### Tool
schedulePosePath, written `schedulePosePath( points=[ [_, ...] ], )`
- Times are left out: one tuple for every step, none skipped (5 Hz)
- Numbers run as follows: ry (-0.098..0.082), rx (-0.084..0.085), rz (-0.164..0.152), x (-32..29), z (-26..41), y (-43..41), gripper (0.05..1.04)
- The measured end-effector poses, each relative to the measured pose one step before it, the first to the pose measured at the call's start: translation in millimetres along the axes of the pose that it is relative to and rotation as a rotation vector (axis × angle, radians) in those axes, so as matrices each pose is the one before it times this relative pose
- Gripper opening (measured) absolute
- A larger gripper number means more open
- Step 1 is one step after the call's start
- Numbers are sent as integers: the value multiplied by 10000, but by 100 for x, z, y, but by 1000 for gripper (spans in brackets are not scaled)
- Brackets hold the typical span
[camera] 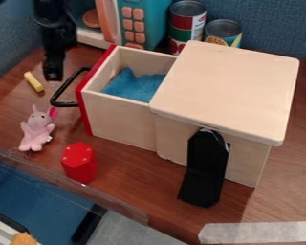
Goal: Close the drawer
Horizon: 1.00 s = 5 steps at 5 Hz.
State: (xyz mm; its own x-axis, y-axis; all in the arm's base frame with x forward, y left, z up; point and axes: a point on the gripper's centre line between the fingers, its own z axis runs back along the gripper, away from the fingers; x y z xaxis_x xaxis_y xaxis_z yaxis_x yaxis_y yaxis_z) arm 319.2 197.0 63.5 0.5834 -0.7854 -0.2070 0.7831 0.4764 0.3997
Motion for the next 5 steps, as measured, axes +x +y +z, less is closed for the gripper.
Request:
schedulePosePath(
  points=[
    [825, 46, -398, -676, -902, 149, 999],
    [313, -199, -168, -419, 156, 777, 999],
    [12, -757, -529, -17, -119, 29, 999],
    [-212, -1007, -39, -435, -187, 256, 999],
    [-194, -695, -154, -155, -216, 80, 999]
  ],
)
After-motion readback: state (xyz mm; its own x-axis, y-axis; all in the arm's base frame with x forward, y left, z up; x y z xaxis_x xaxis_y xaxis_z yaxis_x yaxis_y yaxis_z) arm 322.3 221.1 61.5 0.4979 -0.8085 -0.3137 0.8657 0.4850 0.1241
